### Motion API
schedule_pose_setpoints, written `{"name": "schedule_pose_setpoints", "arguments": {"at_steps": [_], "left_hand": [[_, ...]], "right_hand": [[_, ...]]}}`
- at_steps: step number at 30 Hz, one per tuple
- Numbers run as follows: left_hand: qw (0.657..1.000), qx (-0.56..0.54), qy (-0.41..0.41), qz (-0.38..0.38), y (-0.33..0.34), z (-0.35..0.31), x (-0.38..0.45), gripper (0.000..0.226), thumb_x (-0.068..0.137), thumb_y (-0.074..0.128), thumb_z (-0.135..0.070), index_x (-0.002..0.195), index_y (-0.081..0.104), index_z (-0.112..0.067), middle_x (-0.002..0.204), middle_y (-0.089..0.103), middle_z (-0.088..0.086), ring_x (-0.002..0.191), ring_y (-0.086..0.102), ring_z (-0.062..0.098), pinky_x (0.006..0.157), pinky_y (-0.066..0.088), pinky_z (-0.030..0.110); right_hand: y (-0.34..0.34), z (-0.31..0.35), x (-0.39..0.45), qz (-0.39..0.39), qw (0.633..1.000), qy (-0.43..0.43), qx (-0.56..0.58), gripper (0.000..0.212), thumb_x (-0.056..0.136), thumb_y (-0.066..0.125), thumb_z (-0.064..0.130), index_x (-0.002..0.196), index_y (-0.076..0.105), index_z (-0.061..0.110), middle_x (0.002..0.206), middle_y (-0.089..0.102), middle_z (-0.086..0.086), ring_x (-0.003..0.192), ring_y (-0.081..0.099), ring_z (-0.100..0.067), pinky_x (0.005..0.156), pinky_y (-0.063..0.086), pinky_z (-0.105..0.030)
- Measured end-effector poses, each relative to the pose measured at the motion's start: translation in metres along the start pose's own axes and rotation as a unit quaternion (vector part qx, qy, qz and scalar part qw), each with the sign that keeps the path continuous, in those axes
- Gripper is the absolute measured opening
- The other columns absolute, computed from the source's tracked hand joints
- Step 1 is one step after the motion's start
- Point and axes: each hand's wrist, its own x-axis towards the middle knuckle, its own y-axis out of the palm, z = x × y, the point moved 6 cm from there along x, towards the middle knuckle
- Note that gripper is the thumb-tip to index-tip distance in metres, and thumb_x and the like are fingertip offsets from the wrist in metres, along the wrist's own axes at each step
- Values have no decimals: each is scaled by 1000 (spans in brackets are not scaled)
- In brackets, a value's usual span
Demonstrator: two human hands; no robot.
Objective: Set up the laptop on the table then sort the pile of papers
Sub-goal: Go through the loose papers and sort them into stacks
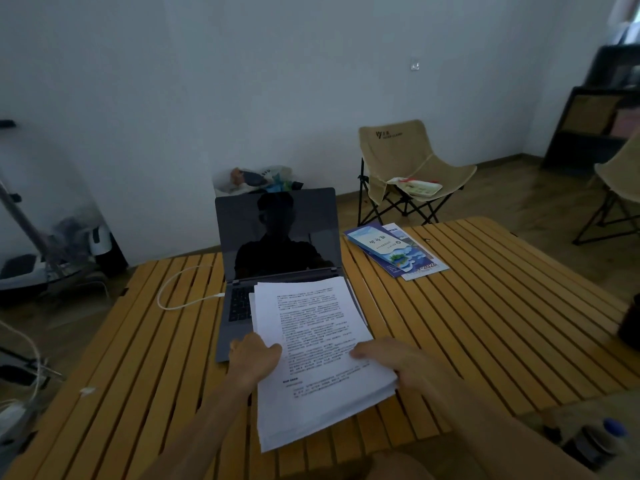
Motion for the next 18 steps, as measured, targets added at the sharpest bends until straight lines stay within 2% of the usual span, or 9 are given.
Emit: {"name": "schedule_pose_setpoints", "arguments": {"at_steps": [3,5,6,8,9,11,14,16,18], "left_hand": [[999,-48,5,-7,-3,-2,-6,25,82,55,-33,85,58,-8,99,64,12,104,57,29,89,52,36],[997,-79,18,-17,-2,-5,-10,24,83,62,-27,91,57,-5,103,62,11,106,58,29,95,51,41],[996,-86,28,-27,-4,-10,-11,38,82,67,-28,109,55,-3,117,57,11,120,50,31,102,45,43],[992,-93,64,-58,-13,-29,-13,89,81,76,-32,149,24,-8,151,29,9,142,24,32,111,32,47],[986,-110,103,-71,-19,-45,-12,103,80,78,-34,155,11,-15,158,15,6,146,17,29,113,28,47],[967,-150,198,-55,-28,-89,-13,109,77,81,-36,156,6,-23,160,9,-4,146,16,18,115,27,43],[920,-200,332,48,-21,-162,-18,79,73,82,-35,140,41,-30,144,43,-10,127,47,5,98,46,28],[900,-231,346,129,4,-198,-24,47,73,79,-22,116,60,-24,117,65,-1,105,65,10,84,58,32],[899,-259,324,140,33,-219,-25,34,81,69,2,103,67,-24,105,71,2,97,69,16,81,59,37]], "right_hand": [[-4,11,0,5,999,-33,-32,39,82,76,19,118,68,9,110,75,-8,102,71,-26,96,56,-44],[-13,21,-9,2,996,-88,-16,30,84,73,10,114,70,12,106,76,-6,98,73,-25,92,58,-40],[-22,27,-18,0,993,-117,-10,27,85,72,7,111,70,15,105,77,-5,97,73,-25,90,59,-40],[-50,43,-42,-10,981,-182,-61,32,85,72,9,114,66,21,106,77,0,97,74,-22,90,59,-43],[-67,51,-58,-20,971,-208,-114,34,85,72,11,116,65,23,105,77,2,95,75,-18,88,59,-42],[-105,67,-91,-47,940,-252,-224,33,89,70,13,118,62,27,104,75,3,89,74,-10,82,60,-35],[-151,86,-140,-103,875,-270,-389,39,93,66,24,124,50,41,104,63,14,86,65,0,71,54,-22],[-174,94,-162,-140,832,-267,-465,39,95,64,25,122,45,45,99,52,26,87,53,11,68,39,-12],[-198,94,-170,-167,815,-254,-493,37,95,64,23,124,51,41,96,49,30,88,48,16,69,34,-9]]}}
